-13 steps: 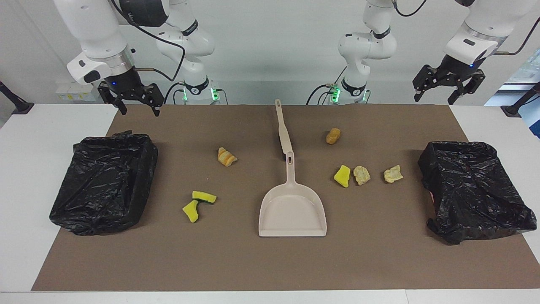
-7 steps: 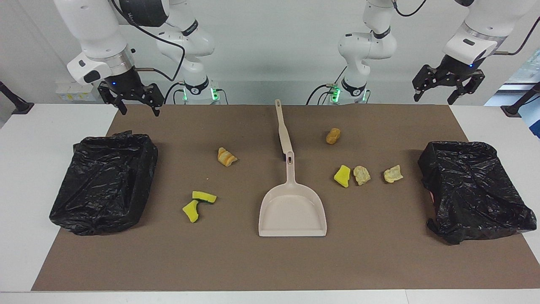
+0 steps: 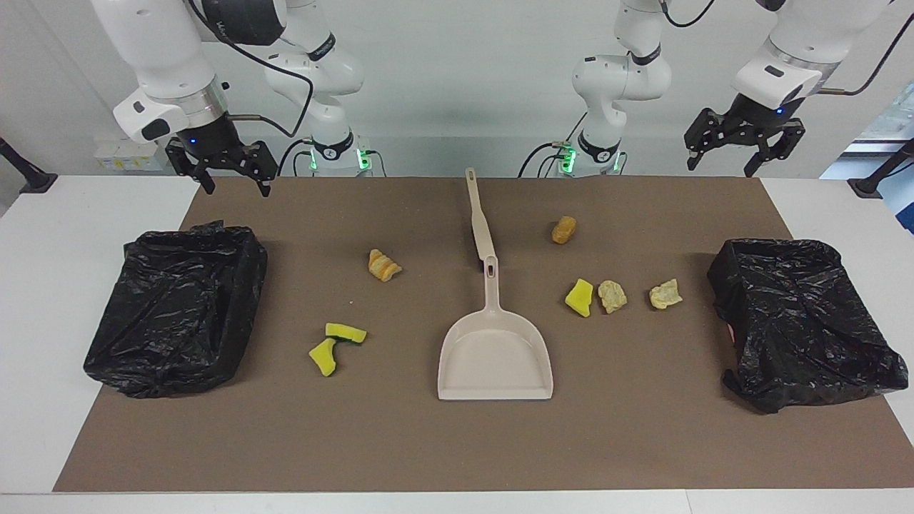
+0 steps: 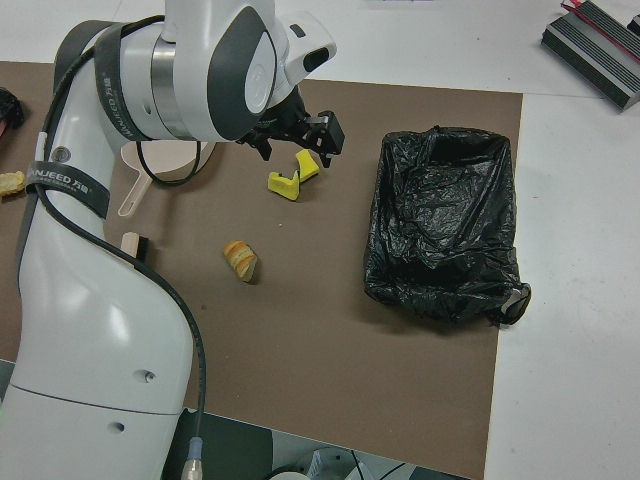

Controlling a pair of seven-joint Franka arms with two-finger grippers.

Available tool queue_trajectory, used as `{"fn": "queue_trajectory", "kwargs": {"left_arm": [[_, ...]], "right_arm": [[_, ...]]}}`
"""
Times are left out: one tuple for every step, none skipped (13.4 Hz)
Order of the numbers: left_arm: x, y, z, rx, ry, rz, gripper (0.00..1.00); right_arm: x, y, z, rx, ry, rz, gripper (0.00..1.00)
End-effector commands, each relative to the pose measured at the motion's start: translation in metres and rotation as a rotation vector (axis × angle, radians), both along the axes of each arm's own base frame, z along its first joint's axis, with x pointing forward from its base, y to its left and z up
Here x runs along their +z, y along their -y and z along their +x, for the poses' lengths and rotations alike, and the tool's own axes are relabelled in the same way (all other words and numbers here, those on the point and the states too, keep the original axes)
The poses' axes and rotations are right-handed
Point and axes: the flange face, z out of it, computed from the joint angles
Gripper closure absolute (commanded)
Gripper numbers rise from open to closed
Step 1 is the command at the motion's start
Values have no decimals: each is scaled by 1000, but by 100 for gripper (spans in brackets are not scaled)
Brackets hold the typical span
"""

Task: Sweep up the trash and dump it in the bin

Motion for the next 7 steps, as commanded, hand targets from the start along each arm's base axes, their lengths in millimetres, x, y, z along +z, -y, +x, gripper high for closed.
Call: {"fn": "queue_trajectory", "kwargs": {"left_arm": [[-12,28,-29,-42,-12,0,0],[-16,41,-36,-41,-19,1,0],[-22,56,-44,-33,-25,3,0],[-29,74,-56,-29,-35,6,0],[-38,91,-68,-40,-42,9,0],[-49,108,-79,-41,-53,14,0],[-57,125,-90,-34,-52,16,0]], "right_arm": [[2,2,-5,14,7,20,0],[2,2,-5,12,7,20,0],[2,2,-5,14,7,20,0],[2,2,-5,12,7,20,0],[2,2,-5,12,7,20,0],[2,2,-5,14,7,22,0],[2,2,-5,12,7,20,0]]}}
